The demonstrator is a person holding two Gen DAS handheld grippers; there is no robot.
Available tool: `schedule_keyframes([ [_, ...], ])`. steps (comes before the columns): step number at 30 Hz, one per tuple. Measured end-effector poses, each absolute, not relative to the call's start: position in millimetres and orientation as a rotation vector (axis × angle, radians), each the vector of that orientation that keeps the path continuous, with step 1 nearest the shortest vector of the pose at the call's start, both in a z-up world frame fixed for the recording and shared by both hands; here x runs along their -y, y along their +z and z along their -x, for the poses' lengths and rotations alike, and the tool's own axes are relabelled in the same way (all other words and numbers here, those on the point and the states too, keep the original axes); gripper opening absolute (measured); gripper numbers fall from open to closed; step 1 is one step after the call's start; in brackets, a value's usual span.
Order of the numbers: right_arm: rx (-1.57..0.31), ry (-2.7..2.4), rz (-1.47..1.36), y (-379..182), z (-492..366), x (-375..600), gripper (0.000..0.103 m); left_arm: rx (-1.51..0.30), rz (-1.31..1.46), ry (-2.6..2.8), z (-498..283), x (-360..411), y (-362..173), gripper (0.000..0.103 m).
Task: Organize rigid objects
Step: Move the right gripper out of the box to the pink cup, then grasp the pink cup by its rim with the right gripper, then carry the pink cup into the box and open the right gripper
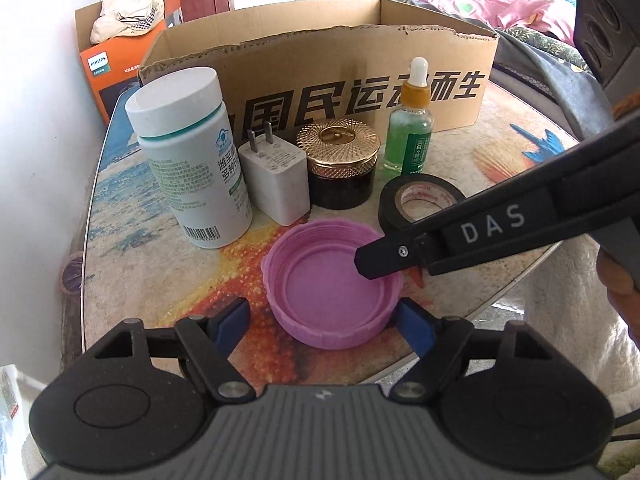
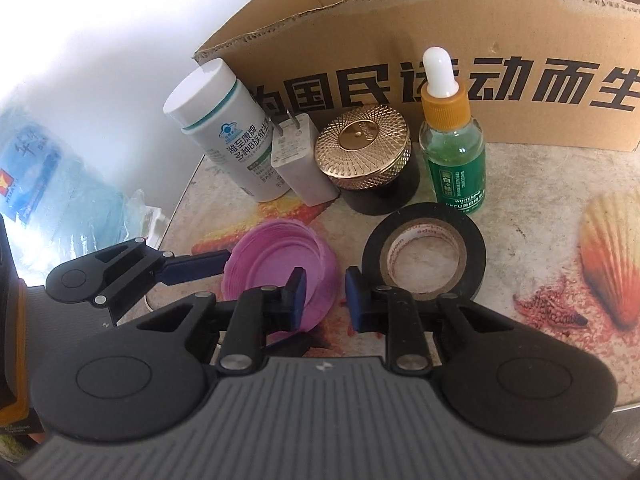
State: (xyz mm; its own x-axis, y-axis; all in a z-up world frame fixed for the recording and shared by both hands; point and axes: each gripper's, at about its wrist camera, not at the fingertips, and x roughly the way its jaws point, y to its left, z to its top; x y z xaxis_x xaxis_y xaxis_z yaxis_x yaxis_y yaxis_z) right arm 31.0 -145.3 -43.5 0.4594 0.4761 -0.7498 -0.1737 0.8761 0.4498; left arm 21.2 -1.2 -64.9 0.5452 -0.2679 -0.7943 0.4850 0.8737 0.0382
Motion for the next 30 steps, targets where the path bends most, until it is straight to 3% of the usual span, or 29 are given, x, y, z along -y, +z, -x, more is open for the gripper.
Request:
schedule_keyframes([
  [4, -1.013, 0.408, -0.332, -44.6, -30.2, 142.2, 0.015, -0.886, -0.251, -0.462, -20.4, 1.8, -63.2, 0.071],
  [9, -0.986, 0.41, -0.318, -31.1, -23.9, 139.3, 0.015, -0.858, -0.248, -0.451, -12.3, 1.0, -51.4, 0.071],
  [21, -0.658, 0.481, -0.153, 103.1, -47.4, 136.9, 0.016, -0.598, -0.224, -0.406, -43.3, -4.2, 72.1, 0.072],
  [26, -0.705, 0.49, -0.178, 125.8, -110.1, 159.0, 0.017, -0.667, -0.16, -0.441, -108.4, 7.2, 98.3, 0.072],
  [30, -0.839, 0.477, -0.216, 115.9, -170.2, 182.3, 0.017, -0.812, -0.132, -0.467, -169.0, 23.0, 86.3, 0.072],
])
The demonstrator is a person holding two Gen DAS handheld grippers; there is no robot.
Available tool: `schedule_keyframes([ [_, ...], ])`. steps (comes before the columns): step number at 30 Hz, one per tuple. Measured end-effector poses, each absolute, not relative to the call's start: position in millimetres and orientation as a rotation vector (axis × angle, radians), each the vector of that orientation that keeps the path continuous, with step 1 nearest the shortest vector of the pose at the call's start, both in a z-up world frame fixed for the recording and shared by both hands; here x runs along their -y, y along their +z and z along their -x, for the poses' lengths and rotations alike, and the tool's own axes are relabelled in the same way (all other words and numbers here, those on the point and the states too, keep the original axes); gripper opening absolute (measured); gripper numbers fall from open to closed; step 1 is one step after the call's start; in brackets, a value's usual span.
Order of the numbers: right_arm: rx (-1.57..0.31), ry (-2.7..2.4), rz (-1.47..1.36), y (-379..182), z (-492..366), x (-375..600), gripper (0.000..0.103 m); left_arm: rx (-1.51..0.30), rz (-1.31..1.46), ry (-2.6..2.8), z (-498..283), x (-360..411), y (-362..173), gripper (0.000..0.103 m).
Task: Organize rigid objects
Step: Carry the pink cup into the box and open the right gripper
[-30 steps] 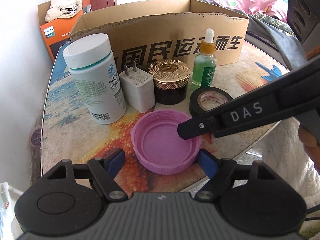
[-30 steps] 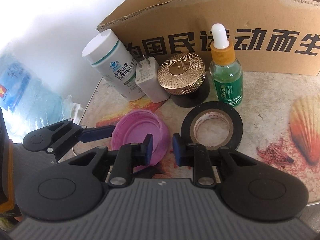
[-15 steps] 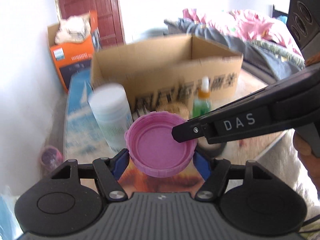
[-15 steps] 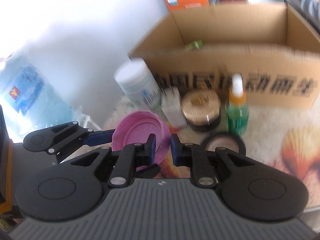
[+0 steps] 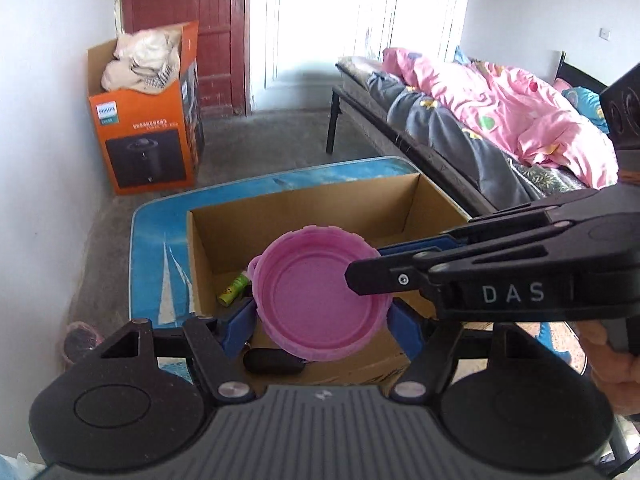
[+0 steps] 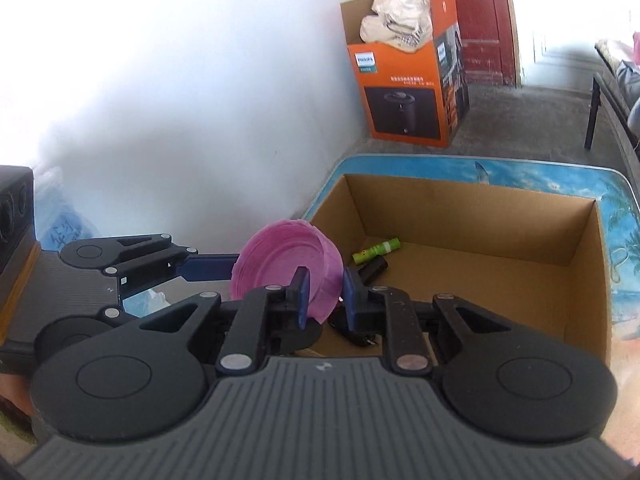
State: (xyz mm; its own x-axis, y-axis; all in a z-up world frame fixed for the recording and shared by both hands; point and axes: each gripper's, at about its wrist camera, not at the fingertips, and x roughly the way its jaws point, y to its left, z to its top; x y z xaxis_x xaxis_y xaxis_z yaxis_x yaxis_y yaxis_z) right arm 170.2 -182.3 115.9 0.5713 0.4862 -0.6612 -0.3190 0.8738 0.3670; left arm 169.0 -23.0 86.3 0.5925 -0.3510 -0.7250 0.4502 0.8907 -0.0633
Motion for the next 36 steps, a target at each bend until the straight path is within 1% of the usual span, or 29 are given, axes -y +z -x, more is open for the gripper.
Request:
schedule_keyframes([
  [7, -1.133, 0.481, -0.301, 55.8, -257.8, 207.5, 0.017, -1.071, -0.185, -0.465, -243.0, 46.9, 29.0, 0.073],
  [11, -1.207, 0.487, -0.269, 31.7, -273.9, 205.7, 0.017, -1.188, -0.185, -0.453, -267.5, 52.7, 1.8, 0.073],
  [20, -1.321, 0.486, -0.216, -4.1, -303.5, 195.2, 0.018, -1.318, -0.206, -0.421, -298.0, 68.0, -33.1, 0.073],
  [23, -1.342, 0.477, -0.202, -10.2, -307.7, 194.0, 0.018, -1.328, -0.194, -0.415, -298.9, 70.2, -32.5, 0.079],
  [24, -1.341, 0.473, -0.206, -10.7, -307.9, 195.4, 0.018, -1.323, -0.198, -0.413, -297.8, 69.7, -31.2, 0.08],
  [26, -1.32, 0.468, -0.215, -6.7, -304.4, 198.9, 0.024, -1.304, -0.206, -0.405, -294.1, 68.1, -26.6, 0.08],
  [29, -1.247, 0.471, -0.246, 11.4, -292.4, 208.8, 0.028, -1.253, -0.198, -0.396, -283.8, 62.4, -12.0, 0.08],
  [32, -1.135, 0.475, -0.26, 43.7, -269.5, 222.5, 0.029, -1.177, -0.176, -0.412, -266.4, 55.7, 10.7, 0.08],
  [36, -0.948, 0.477, -0.261, 97.9, -217.3, 243.1, 0.029, -1.048, -0.163, -0.455, -228.5, 44.5, 53.5, 0.081],
])
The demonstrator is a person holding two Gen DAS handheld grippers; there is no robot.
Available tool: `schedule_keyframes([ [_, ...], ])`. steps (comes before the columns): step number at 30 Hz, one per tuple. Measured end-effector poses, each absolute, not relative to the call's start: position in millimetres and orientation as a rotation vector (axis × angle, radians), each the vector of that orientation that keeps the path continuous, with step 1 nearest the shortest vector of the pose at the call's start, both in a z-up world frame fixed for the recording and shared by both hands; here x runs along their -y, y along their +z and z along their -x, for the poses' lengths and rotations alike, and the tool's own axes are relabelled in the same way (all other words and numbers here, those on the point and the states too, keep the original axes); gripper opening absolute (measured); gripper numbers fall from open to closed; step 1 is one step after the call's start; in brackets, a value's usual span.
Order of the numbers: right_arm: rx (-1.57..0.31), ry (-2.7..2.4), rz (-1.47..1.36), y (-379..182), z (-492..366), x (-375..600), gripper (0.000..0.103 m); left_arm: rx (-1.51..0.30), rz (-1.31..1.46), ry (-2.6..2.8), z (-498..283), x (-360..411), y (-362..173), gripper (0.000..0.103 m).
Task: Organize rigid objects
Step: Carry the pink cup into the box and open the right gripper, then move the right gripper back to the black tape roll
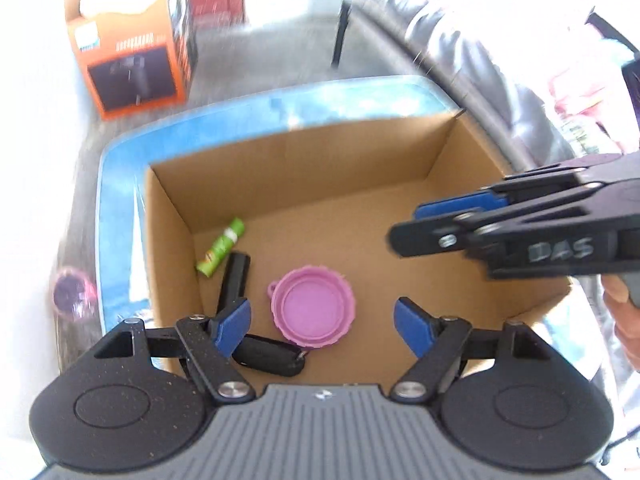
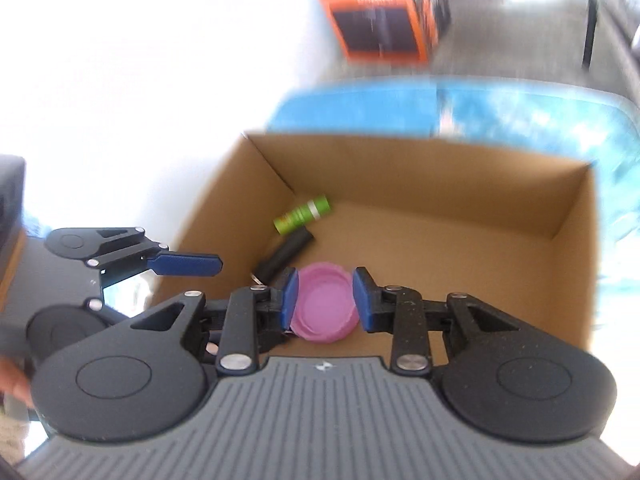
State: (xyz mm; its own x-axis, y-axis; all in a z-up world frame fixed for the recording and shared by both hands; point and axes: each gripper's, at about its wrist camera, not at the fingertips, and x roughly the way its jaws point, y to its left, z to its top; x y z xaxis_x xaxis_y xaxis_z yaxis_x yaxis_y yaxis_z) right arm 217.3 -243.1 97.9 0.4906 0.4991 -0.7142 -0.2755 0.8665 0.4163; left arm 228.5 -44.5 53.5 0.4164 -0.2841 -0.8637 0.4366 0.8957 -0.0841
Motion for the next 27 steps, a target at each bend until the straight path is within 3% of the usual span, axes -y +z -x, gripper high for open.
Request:
schedule_keyframes([
  [5, -0.732, 0.474, -0.283, 147.1, -140.6, 267.3, 0.041, -0.904, -0.121, -0.499, -179.3, 24.7, 94.5, 0.088],
  [9, -0.622, 0.459, -0.279, 155.0, -79.2, 276.5, 0.049, -0.825, -0.097, -0.492, -131.5, 12.7, 95.7, 0.092],
  [11, -0.625, 0.455, -0.291, 142.4, -55.7, 276.5, 0.053, -0.799, -0.116, -0.445, -109.9, 12.6, 82.9, 0.092],
  [21, -0.869, 0.337, -0.376, 7.8, -19.6, 235.4, 0.054, -0.918, -0.135, -0.533, -54.0, 37.9, -10.8, 0.092],
  [27, -0.902, 0.314, -0.332, -16.0, -20.2, 213.9, 0.048, -0.934, -0.211, -0.561, -48.2, 62.7, -42.9, 0.092],
])
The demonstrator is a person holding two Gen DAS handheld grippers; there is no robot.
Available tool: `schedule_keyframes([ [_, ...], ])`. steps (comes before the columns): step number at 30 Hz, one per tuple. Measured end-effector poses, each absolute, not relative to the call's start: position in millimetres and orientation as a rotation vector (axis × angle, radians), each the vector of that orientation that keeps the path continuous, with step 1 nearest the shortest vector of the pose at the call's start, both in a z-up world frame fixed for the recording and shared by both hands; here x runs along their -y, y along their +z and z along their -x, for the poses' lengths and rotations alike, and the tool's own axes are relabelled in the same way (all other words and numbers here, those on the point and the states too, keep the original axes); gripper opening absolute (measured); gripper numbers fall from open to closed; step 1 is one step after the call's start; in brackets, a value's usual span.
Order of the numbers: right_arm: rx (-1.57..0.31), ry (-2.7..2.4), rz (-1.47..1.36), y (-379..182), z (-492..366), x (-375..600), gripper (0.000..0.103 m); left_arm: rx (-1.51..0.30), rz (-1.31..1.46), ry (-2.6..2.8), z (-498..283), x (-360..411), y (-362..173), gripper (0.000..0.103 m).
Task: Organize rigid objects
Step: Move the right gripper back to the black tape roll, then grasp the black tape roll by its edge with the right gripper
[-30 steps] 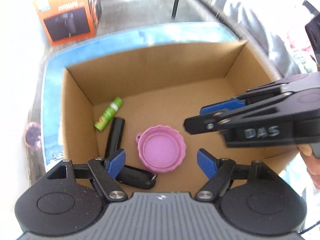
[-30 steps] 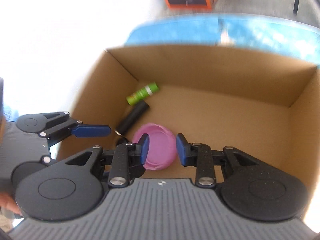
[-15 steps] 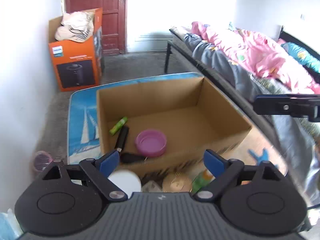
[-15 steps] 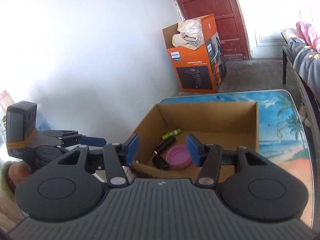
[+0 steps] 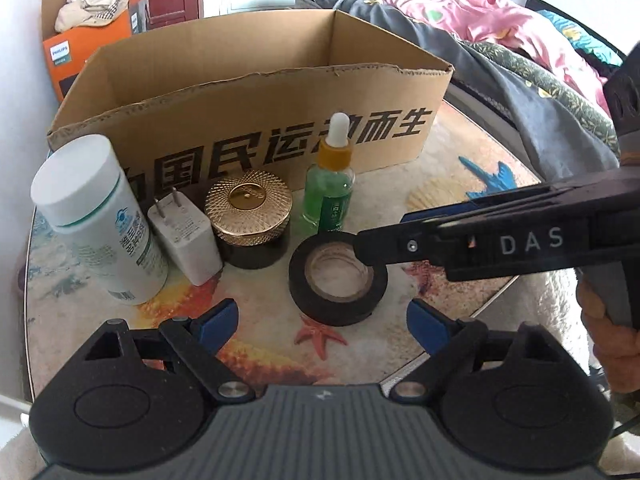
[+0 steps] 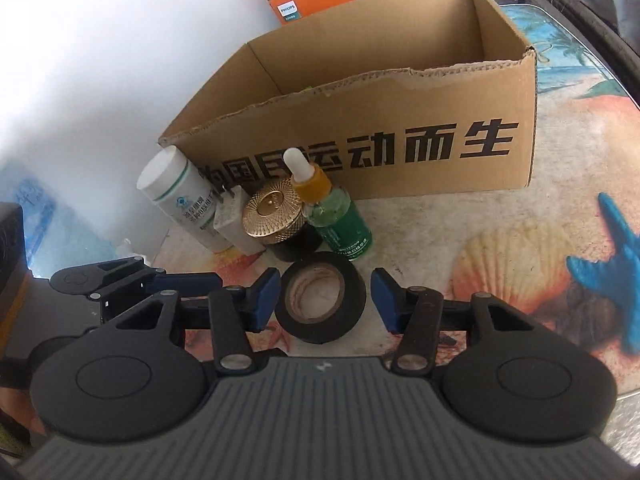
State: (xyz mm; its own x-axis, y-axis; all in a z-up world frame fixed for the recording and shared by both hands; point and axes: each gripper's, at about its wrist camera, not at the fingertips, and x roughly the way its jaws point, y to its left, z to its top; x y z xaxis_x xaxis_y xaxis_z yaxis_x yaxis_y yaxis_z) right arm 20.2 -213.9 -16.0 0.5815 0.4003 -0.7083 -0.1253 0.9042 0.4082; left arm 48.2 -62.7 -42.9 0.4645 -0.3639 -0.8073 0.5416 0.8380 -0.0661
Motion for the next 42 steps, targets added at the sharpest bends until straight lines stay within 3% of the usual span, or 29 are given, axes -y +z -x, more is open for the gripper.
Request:
schedule_keyframes([
  [5, -0.914, 0.323, -0.269, -22.5, -27.5, 205.5, 0.037, -0.929, -0.281, -0.56, -47.9, 76.9, -58.0, 0.086],
  [15, -0.947, 0.327, -0.197, -36.9, -45.0, 202.3, 0.031, -0.913, -0.303, -0.563, -54.6, 84.7, -64.8, 0.075],
  [19, -0.934, 0.323, -0.185, -38.4, -47.1, 204.2, 0.02, -0.892, -0.299, -0.575, -54.8, 89.2, -65.6, 0.065],
  [27, -0.926, 0.304, -0.188, -34.0, -37.6, 203.5, 0.017, -0.874, -0.296, -0.579, -46.5, 90.3, -61.1, 0.065],
  [36, -0.742, 0.328, -0.101, 54.1, -10.6, 186.4, 0.017, -0.686, -0.301, -0.535, -15.7, 71.5, 17.3, 0.065],
  [42, -0.565, 0.385, 0.011, 129.7, -46.6, 176.6, 0.018, -0.563, -0.288, -0.484, -51.0, 58.2, 91.7, 0.065],
])
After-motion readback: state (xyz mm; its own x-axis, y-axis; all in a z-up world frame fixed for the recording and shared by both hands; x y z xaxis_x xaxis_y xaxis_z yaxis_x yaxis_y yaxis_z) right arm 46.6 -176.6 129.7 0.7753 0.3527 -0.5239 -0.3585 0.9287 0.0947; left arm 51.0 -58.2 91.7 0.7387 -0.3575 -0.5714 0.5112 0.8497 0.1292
